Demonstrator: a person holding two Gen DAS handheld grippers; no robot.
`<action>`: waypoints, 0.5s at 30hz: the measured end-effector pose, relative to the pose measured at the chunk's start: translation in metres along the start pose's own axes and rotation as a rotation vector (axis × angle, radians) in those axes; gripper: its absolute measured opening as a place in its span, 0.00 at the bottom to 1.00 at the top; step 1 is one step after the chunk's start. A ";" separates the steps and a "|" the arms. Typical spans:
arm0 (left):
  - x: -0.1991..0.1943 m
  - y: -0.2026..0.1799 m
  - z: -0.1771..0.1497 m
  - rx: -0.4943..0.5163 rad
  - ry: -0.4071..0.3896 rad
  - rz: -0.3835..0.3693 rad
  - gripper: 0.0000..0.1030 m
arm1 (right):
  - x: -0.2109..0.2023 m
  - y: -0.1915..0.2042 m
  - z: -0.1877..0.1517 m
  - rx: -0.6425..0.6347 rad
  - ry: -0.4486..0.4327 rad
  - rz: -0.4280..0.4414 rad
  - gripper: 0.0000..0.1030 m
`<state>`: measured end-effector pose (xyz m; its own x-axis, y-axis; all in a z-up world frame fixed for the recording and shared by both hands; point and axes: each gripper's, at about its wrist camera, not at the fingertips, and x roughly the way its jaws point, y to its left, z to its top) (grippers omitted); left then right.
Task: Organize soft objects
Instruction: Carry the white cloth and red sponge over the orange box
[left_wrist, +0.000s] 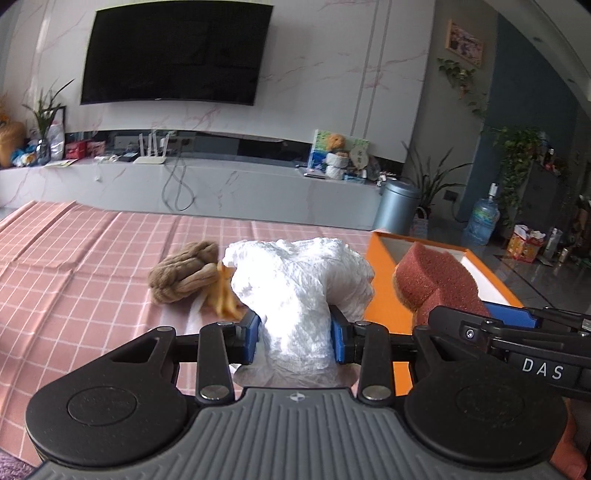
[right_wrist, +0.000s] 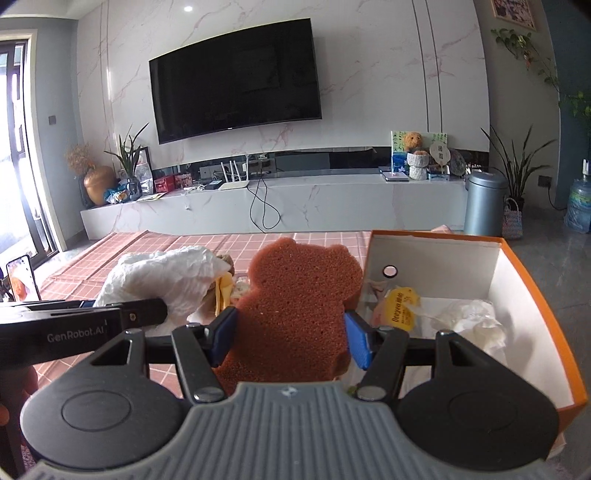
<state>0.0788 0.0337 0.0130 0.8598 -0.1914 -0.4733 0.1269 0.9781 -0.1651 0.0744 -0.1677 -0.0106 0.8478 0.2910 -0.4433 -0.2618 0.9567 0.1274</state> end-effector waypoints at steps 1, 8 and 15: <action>0.001 -0.005 0.002 0.010 -0.001 -0.013 0.41 | -0.003 -0.005 0.002 0.009 0.005 -0.002 0.60; 0.019 -0.044 0.014 0.079 0.014 -0.122 0.41 | -0.026 -0.044 0.015 0.001 0.046 -0.073 0.60; 0.042 -0.084 0.020 0.156 0.041 -0.203 0.41 | -0.029 -0.091 0.021 -0.023 0.160 -0.168 0.60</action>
<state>0.1138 -0.0546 0.0244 0.7887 -0.3855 -0.4789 0.3724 0.9194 -0.1267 0.0834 -0.2634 0.0092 0.7970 0.1206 -0.5918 -0.1347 0.9907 0.0206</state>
